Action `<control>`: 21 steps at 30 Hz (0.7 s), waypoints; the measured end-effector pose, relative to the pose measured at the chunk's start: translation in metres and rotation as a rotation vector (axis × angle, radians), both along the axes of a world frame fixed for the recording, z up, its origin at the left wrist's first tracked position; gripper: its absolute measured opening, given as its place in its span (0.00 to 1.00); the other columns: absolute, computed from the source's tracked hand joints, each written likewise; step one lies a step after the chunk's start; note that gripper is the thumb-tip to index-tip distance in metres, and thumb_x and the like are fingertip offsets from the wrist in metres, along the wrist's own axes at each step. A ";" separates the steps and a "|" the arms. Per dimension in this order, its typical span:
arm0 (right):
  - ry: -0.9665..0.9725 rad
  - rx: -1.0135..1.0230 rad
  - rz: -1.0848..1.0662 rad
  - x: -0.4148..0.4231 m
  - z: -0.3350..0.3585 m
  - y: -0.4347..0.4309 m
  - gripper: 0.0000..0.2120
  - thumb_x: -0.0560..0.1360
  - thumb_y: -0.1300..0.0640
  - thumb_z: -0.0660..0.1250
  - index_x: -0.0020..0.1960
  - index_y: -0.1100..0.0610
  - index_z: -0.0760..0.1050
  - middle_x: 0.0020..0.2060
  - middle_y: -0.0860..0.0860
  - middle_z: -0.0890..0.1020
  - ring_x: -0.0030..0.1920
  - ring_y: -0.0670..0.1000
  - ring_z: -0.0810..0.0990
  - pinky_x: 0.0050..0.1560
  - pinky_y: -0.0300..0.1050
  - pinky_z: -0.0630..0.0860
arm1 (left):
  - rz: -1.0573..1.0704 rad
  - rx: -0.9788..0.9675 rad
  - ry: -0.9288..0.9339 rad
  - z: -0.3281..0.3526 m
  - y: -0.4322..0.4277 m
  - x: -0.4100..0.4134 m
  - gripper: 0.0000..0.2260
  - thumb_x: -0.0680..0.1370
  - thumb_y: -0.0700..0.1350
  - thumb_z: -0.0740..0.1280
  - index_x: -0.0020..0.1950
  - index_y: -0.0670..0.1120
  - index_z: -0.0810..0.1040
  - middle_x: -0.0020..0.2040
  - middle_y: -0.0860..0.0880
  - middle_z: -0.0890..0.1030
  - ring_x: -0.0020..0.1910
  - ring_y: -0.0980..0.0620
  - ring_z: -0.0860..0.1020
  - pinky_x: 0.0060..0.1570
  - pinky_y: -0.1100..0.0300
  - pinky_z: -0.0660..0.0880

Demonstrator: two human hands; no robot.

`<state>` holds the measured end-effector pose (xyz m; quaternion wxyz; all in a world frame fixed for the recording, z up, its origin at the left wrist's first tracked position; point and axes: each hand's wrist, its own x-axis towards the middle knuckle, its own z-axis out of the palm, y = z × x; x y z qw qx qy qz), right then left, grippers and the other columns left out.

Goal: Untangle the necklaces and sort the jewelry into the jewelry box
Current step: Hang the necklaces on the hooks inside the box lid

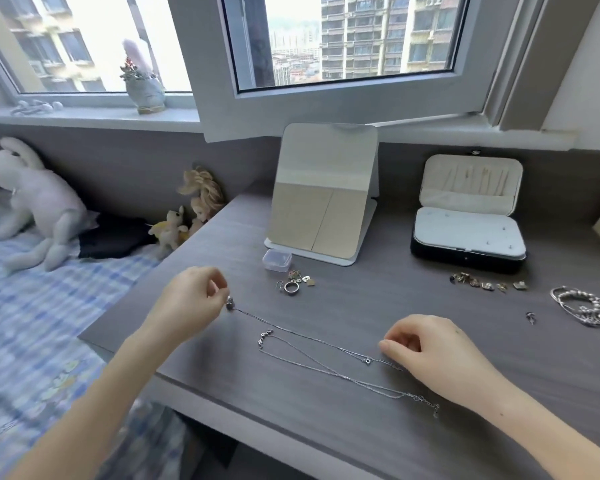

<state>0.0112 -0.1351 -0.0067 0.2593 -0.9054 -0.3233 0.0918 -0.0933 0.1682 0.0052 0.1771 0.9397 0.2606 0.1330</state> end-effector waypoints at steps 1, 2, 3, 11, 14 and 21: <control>0.001 0.005 -0.009 0.000 0.000 0.000 0.07 0.74 0.48 0.65 0.40 0.48 0.79 0.36 0.43 0.79 0.39 0.41 0.75 0.42 0.37 0.71 | 0.018 -0.009 0.003 0.000 0.004 -0.001 0.06 0.75 0.43 0.64 0.39 0.51 0.74 0.38 0.52 0.75 0.39 0.56 0.73 0.33 0.63 0.65; 0.002 0.008 -0.016 0.000 0.000 0.000 0.07 0.74 0.49 0.66 0.40 0.48 0.79 0.35 0.43 0.79 0.38 0.41 0.75 0.42 0.38 0.71 | 0.036 -0.031 0.018 0.000 0.008 -0.001 0.06 0.76 0.44 0.64 0.39 0.51 0.74 0.38 0.52 0.76 0.39 0.54 0.74 0.33 0.62 0.66; -0.002 0.010 -0.021 -0.001 0.000 0.001 0.07 0.74 0.49 0.66 0.39 0.49 0.80 0.35 0.43 0.79 0.38 0.41 0.75 0.42 0.38 0.71 | 0.054 -0.054 0.045 -0.001 0.011 -0.001 0.06 0.76 0.45 0.64 0.39 0.51 0.74 0.37 0.52 0.76 0.39 0.53 0.75 0.33 0.61 0.67; -0.008 0.002 -0.021 -0.002 0.000 0.002 0.07 0.74 0.49 0.66 0.39 0.47 0.79 0.33 0.42 0.79 0.37 0.39 0.74 0.39 0.34 0.68 | 0.068 -0.109 0.163 -0.005 0.002 0.014 0.14 0.74 0.55 0.68 0.40 0.44 0.76 0.37 0.52 0.77 0.38 0.53 0.74 0.33 0.61 0.67; -0.007 -0.004 -0.021 -0.002 0.000 0.001 0.06 0.74 0.48 0.66 0.39 0.47 0.79 0.33 0.42 0.79 0.37 0.40 0.74 0.40 0.35 0.69 | 0.062 -0.086 0.177 -0.004 -0.002 0.021 0.12 0.71 0.51 0.71 0.38 0.44 0.74 0.35 0.51 0.76 0.40 0.51 0.75 0.32 0.62 0.67; 0.047 0.122 -0.034 -0.001 0.003 0.000 0.07 0.74 0.51 0.68 0.37 0.46 0.78 0.32 0.41 0.80 0.36 0.38 0.76 0.40 0.33 0.71 | -0.049 -0.266 0.072 0.028 -0.014 0.028 0.04 0.74 0.41 0.68 0.38 0.44 0.78 0.34 0.45 0.82 0.33 0.51 0.78 0.39 0.55 0.77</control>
